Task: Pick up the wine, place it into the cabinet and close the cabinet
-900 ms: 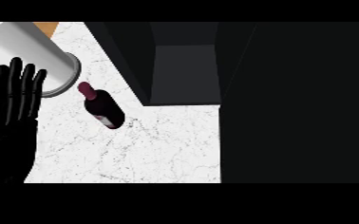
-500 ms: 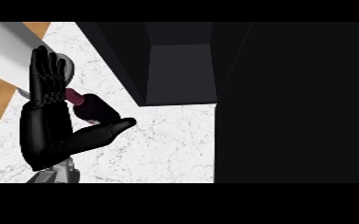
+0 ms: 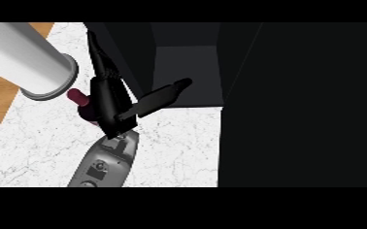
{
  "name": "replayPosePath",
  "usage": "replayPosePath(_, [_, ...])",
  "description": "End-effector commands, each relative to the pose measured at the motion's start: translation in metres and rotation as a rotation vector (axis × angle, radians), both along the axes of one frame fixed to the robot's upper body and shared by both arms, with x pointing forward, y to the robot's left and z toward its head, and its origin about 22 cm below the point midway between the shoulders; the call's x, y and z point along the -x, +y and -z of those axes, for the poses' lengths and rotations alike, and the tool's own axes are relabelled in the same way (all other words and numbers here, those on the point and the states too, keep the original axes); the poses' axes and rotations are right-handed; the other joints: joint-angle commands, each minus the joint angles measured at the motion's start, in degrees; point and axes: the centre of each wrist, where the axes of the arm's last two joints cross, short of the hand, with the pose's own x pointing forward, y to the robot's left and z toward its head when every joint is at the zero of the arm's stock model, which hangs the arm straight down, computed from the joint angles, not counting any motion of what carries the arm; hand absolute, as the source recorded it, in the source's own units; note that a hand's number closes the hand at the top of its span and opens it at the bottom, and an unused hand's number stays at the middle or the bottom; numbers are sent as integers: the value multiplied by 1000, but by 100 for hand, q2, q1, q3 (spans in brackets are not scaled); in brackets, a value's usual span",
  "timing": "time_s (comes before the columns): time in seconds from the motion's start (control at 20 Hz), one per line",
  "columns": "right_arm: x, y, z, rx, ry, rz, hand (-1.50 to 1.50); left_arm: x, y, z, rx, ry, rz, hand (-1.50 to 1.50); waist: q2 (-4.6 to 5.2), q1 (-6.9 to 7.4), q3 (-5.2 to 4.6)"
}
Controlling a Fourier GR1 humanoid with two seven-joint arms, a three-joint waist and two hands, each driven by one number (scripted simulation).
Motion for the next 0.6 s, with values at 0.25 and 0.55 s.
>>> replayPosePath(0.25, [23, 0, -32, 12, 1, -5, -150, -8, -61, -15, 14, -19, 11, -150, -1, 53, 11])
replayPosePath(0.55, [27, 6, -34, -23, 15, 21, -150, -12, -61, -41, 57, -30, -8, -150, -12, 93, 12])
